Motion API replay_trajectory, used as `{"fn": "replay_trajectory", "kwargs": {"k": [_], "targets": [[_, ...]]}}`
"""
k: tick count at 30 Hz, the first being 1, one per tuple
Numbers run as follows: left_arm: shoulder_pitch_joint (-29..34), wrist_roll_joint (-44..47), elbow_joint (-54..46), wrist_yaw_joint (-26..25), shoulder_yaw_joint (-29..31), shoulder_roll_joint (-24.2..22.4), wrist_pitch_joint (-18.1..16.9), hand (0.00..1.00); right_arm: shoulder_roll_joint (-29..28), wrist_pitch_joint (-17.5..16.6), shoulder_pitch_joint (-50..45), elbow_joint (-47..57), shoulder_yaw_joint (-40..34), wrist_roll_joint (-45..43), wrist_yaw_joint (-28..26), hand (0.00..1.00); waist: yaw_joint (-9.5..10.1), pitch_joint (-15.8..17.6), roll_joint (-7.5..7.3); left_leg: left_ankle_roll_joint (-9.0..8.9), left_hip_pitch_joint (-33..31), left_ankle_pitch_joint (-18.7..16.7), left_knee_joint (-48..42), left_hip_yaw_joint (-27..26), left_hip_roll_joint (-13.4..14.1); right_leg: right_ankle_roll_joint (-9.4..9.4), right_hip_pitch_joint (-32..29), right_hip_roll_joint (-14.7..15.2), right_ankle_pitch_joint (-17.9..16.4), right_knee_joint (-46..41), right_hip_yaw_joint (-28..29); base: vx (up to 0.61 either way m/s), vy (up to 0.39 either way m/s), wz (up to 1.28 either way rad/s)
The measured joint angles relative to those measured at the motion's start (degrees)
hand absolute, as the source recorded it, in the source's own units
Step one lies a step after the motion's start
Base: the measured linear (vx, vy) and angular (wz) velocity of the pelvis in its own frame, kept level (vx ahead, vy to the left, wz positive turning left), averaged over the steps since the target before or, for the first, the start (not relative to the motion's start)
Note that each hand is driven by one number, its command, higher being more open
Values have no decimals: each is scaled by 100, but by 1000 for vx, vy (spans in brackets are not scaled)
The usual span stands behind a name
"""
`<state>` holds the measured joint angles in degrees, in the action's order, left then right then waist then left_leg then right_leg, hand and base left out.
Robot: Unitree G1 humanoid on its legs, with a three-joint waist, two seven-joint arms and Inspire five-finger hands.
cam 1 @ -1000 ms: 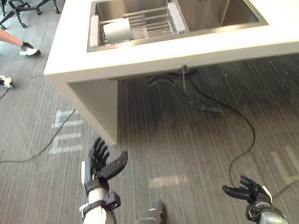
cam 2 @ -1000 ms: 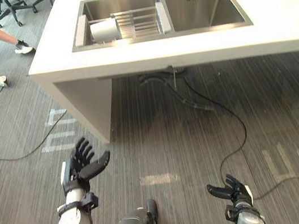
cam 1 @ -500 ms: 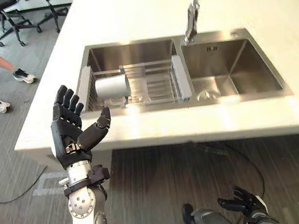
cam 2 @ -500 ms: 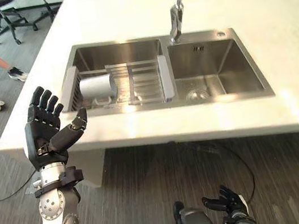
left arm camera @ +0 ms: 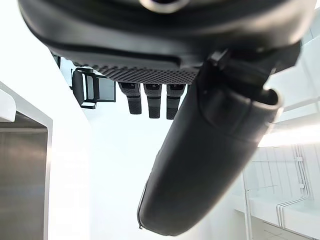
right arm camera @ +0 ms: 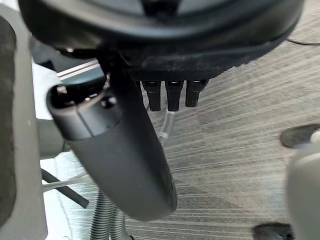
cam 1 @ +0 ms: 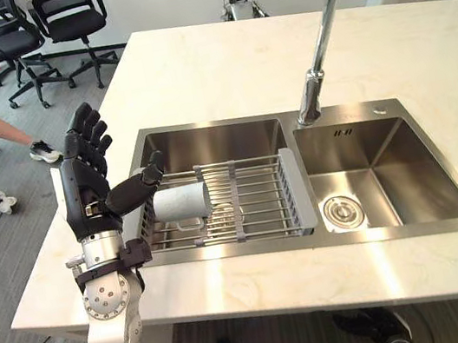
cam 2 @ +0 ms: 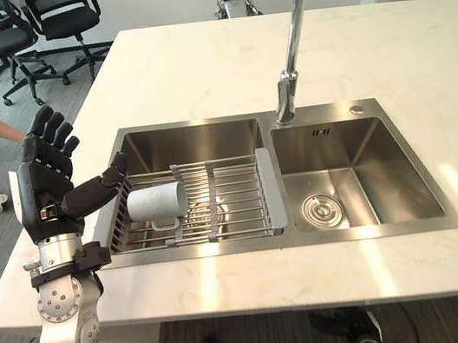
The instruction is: Walk over to the sink, pick up the cup, carry it to the dishwasher, place the cup inside the dishwasher, then close the dishwasher door
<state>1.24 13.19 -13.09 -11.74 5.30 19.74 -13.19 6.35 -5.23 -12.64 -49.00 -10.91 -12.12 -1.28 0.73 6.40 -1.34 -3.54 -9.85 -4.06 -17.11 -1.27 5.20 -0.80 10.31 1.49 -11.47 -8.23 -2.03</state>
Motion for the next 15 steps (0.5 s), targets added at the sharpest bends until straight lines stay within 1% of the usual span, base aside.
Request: {"fn": "replay_trajectory", "kwargs": {"k": [3,5,6,7,9,12,15], "targets": [[-1,-208,26,184,-10,294,34,90,17,-7,84,0,0,3,-43,90,-7,-47,-68,-1,167,1,186,-109,0,-10,19,24,10,1,177,76,2,-18],[-46,-355,342,359,-14,668,23,90,29,-10,92,-17,3,12,-93,90,-16,-72,-67,-17,313,99,418,-190,10,-13,19,39,14,1,221,34,-33,-20],[-64,-420,607,425,-13,887,33,90,31,-10,90,-37,7,30,-117,90,-19,-89,-64,-35,387,181,586,-259,16,-19,-21,42,19,1,260,7,-34,-22],[-76,-430,738,459,-13,985,41,90,35,-10,91,-59,10,48,-127,90,-18,-101,-59,-46,400,228,668,-289,16,-25,-57,38,24,1,284,-6,-42,-23],[-145,-530,1175,586,-14,1272,96,90,49,-4,89,-175,15,64,-148,90,-25,-111,-59,-53,407,460,1001,-350,12,-29,-226,25,31,9,341,-26,-37,-14],[-140,-595,1402,804,-20,1529,218,90,98,3,22,-310,14,107,-194,90,-38,-110,-57,-70,474,716,1377,-397,16,-27,-353,10,38,10,361,-46,-31,-8],[-137,-647,1405,964,-23,1771,228,90,147,5,-74,-344,14,123,-216,90,-30,-106,-42,-59,610,934,1704,-405,15,-30,-377,-2,77,18,363,-65,-8,-2]]}}
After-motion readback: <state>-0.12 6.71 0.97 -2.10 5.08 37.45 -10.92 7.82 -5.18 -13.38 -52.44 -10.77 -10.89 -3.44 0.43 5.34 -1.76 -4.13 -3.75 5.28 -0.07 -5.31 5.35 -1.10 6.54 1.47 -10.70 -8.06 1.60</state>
